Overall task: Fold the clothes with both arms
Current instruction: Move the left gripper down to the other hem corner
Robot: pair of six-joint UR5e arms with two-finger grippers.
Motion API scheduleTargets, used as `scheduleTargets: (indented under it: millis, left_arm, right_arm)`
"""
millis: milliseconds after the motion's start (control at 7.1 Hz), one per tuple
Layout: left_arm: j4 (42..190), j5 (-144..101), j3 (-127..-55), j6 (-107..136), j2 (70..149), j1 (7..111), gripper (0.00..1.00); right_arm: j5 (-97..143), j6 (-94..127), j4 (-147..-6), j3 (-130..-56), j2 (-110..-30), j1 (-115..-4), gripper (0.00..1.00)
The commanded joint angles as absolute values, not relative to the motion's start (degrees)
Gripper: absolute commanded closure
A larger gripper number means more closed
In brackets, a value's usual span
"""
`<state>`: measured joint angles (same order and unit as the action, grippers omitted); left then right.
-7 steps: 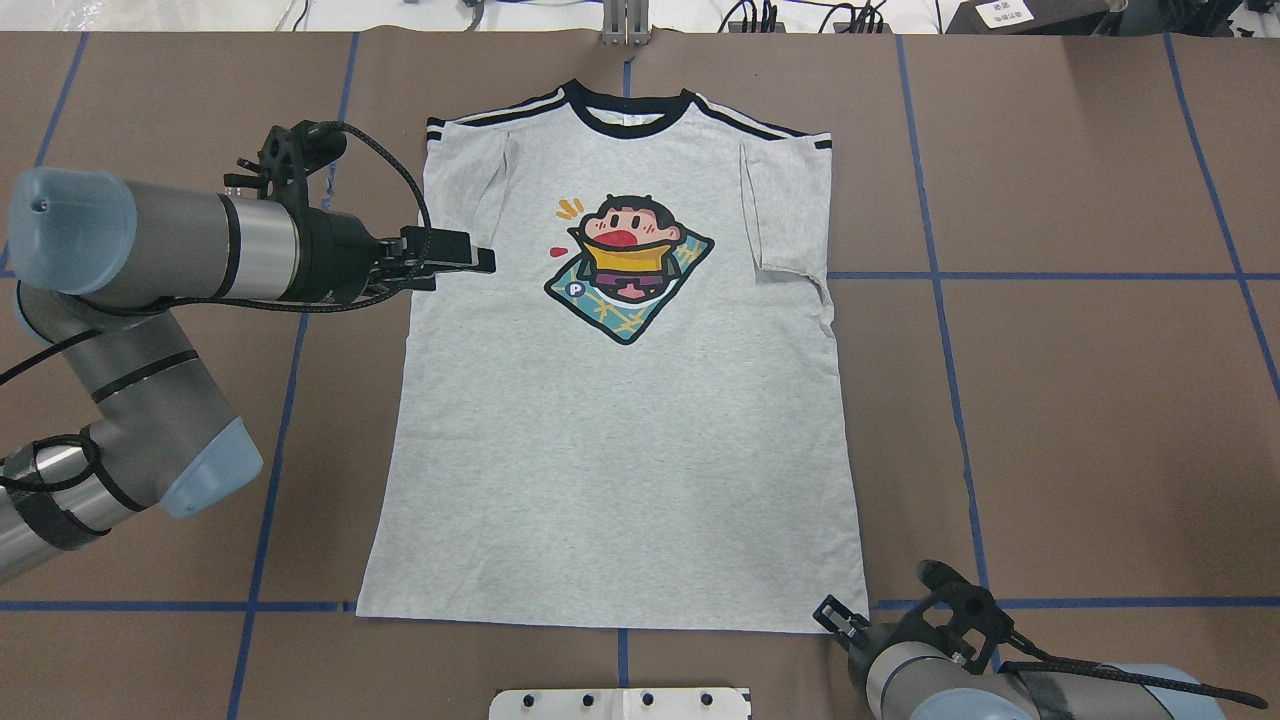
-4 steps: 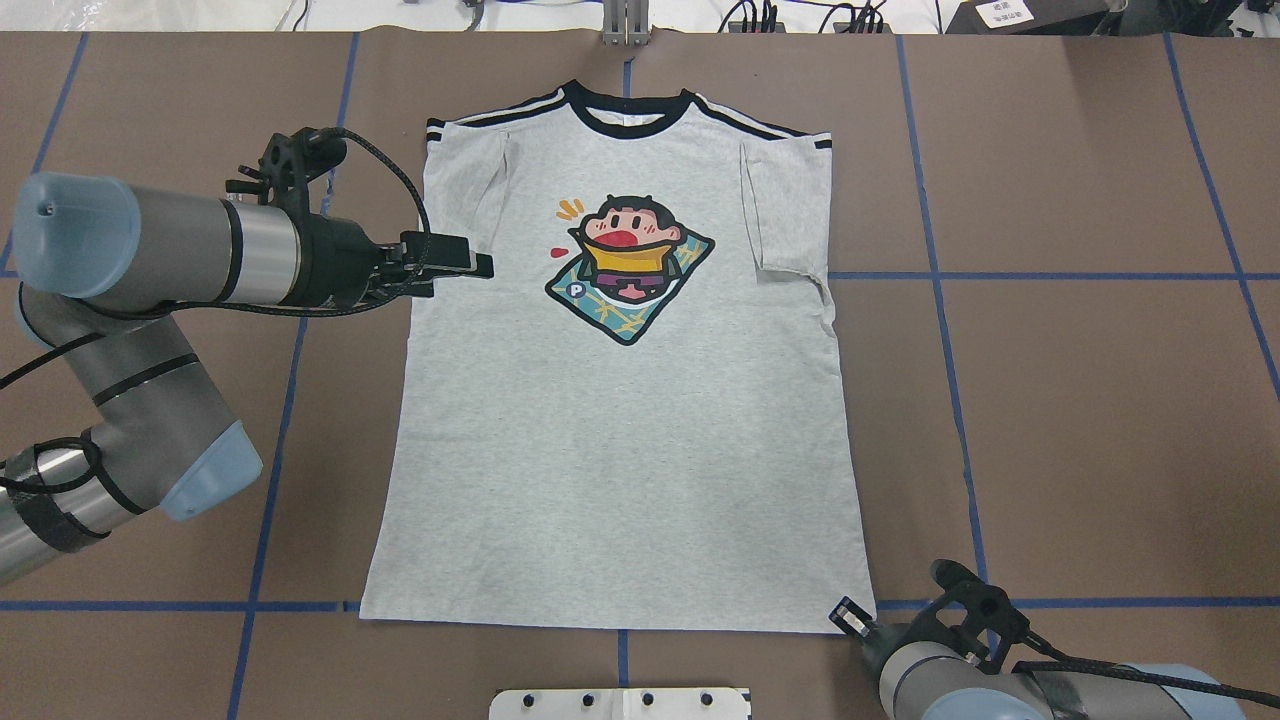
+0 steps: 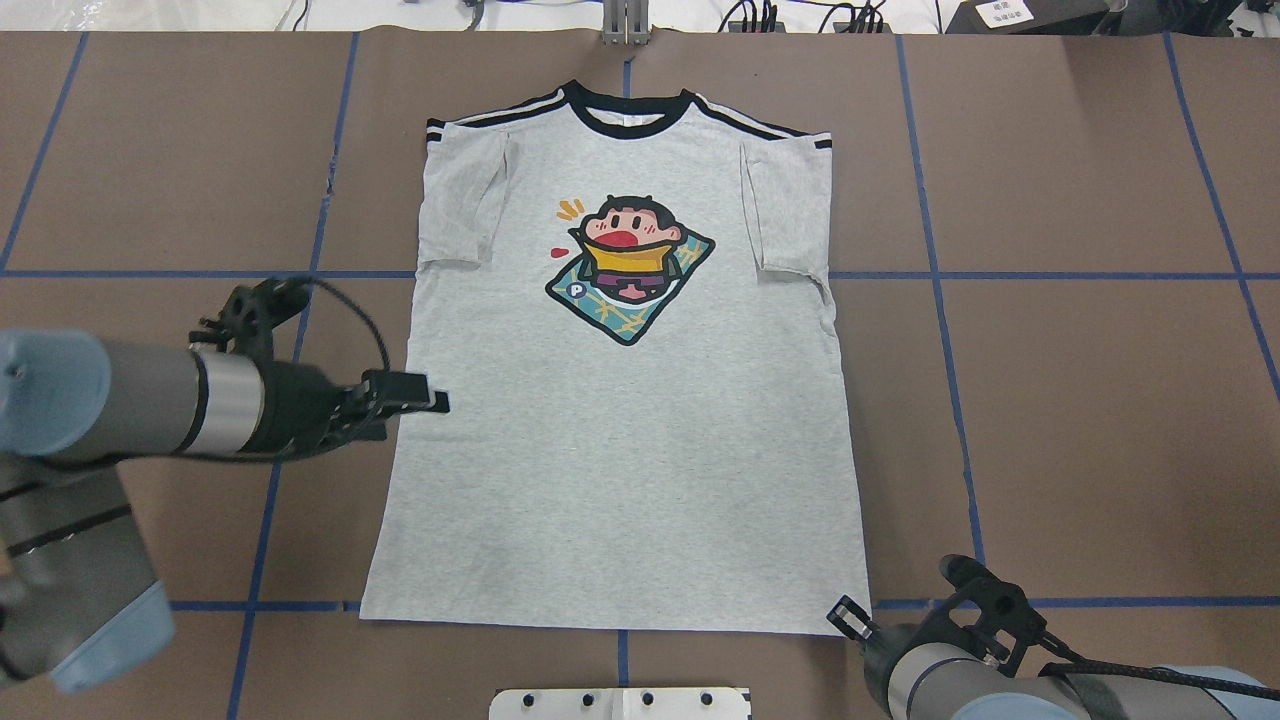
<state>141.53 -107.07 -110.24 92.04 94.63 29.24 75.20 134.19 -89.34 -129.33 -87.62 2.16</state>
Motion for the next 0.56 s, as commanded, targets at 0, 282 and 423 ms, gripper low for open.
scheduleTargets:
  millis: [0,282,423]
  left_arm:
    - [135.5,-96.6,-116.4,96.8,84.6,19.7,0.01]
    - [130.9,-91.6,-116.2,107.5,85.2,12.6,0.03]
    - [130.0,-91.1,-116.1,108.2,85.4,10.8,0.03]
  right_arm:
    - [75.2,134.2,-89.3,-129.7,-87.3,2.2,1.00]
    - [75.1,134.1,-89.3,-129.7,-87.4,2.1,1.00]
    - [75.1,134.1,-89.3,-129.7,-87.5,2.1,1.00]
